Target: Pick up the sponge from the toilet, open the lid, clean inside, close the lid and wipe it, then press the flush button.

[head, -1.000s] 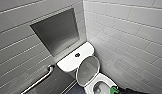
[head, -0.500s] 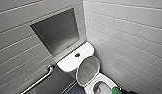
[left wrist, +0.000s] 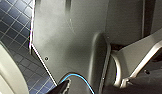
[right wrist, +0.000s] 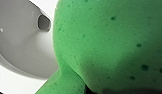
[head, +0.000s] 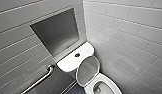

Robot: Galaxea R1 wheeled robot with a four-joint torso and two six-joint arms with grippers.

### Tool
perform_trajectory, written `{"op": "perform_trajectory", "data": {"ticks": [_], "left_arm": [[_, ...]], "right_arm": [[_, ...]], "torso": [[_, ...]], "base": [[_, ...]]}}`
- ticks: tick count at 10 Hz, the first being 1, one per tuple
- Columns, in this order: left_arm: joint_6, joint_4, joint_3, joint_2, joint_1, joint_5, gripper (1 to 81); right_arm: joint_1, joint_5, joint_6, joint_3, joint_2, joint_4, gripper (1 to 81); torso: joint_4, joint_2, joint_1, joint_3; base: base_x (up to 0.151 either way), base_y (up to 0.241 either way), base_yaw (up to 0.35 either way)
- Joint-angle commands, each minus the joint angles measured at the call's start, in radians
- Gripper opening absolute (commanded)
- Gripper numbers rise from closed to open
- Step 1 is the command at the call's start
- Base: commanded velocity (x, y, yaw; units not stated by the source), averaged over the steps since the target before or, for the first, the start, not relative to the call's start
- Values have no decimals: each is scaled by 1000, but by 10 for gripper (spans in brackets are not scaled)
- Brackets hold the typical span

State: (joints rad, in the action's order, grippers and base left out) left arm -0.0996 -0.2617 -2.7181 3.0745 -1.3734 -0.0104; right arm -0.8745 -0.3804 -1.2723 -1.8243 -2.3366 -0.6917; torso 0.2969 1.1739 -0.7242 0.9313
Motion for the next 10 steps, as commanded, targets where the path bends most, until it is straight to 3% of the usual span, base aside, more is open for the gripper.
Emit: {"op": "perform_trajectory", "data": {"ticks": [1, 3, 5, 7, 9, 10], "left_arm": [[11, -4, -3, -3, -3, -74, 811], [11, -4, -3, 0, -3, -74, 811], [11, -4, -5, -3, 0, -74, 811], [11, -2, -8, -5, 3, -74, 811], [11, -2, -8, -3, 6, -74, 811], [11, -2, -8, 1, 7, -75, 811]], "right_arm": [[-21, -10, -25, 131, 73, 18, 10], [-33, 15, -24, 155, 52, 14, 10], [-2, 0, -24, 198, 11, -40, 10], [-1, -11, -24, 166, -25, -139, 10], [50, -2, -28, 192, 19, -172, 10], [97, 5, -54, 232, 55, -170, 10]], "torso": [[0, 0, 0, 0], [0, 0, 0, 0], [0, 0, 0, 0], [0, 0, 0, 0], [0, 0, 0, 0], [57, 0, 0, -37]], "base": [[0, 0, 0], [0, 0, 0], [0, 0, 0], [0, 0, 0], [0, 0, 0], [0, 0, 0]]}}
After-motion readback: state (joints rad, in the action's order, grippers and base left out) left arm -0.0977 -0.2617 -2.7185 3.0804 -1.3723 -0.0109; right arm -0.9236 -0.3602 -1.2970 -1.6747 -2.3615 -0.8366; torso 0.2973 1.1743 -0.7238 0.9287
